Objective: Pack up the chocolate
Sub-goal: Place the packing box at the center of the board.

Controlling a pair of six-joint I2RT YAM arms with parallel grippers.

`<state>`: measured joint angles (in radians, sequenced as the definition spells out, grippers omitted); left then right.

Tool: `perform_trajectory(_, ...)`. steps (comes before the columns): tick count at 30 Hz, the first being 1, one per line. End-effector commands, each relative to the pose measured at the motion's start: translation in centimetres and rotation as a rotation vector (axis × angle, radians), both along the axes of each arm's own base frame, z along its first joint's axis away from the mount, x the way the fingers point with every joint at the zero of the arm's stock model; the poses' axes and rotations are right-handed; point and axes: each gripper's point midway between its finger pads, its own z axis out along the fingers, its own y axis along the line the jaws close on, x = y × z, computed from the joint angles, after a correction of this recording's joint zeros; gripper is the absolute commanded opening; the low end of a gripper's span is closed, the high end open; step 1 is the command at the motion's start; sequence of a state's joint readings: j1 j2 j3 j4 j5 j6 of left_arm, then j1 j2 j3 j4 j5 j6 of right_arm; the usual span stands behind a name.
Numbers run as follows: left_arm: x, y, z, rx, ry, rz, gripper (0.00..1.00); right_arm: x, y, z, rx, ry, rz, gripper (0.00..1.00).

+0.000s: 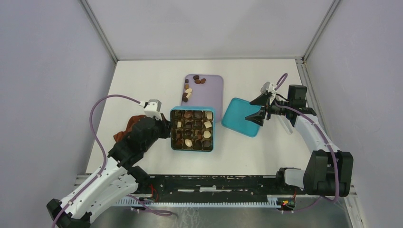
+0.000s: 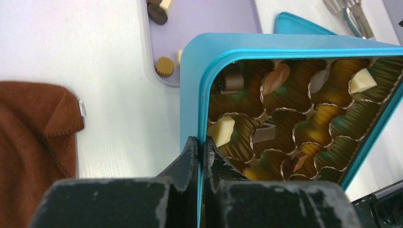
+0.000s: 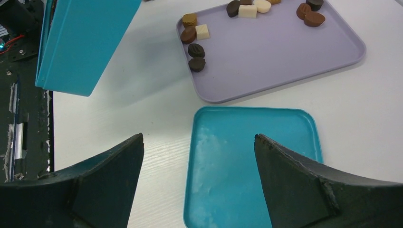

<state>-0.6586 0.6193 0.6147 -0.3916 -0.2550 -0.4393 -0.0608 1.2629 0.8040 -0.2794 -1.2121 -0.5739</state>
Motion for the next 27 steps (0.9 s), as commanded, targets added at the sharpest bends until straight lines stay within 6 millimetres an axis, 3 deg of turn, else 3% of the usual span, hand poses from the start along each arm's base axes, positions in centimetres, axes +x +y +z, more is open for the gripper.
perform_trajectory(1,0.1,-0.3,3.4,-0.156,0.051,0.098,0.02,0.6,0.0,0.9,-0.002,-0.041,0.013,0.91)
perform_trajectory(5,-2.3,-1.6,-1.8,-0.078,0.360,0.057,0.02,0.6,0.0,0.8,0.001,-0.033,0.017,0.91)
perform_trajectory(7,-2.7,-2.1,-3.7,-0.052,0.431,0.043,0.02,0.5,0.1,0.8,0.001,-0.034,0.019,0.91)
perform_trajectory(17,-0.6,-3.2,-6.8,0.049,0.487,0.039,0.03,0.9,-0.3,-0.2,-0.036,-0.022,-0.003,0.92)
perform_trajectory(23,-0.3,-3.5,-9.6,0.096,0.539,0.040,0.23,1.2,0.1,-3.0,-0.187,-0.045,0.006,0.90)
perform_trajectory(27,-0.3,-3.8,-9.6,0.088,0.541,0.026,0.40,1.0,1.4,-5.1,-0.282,-0.064,0.028,0.89)
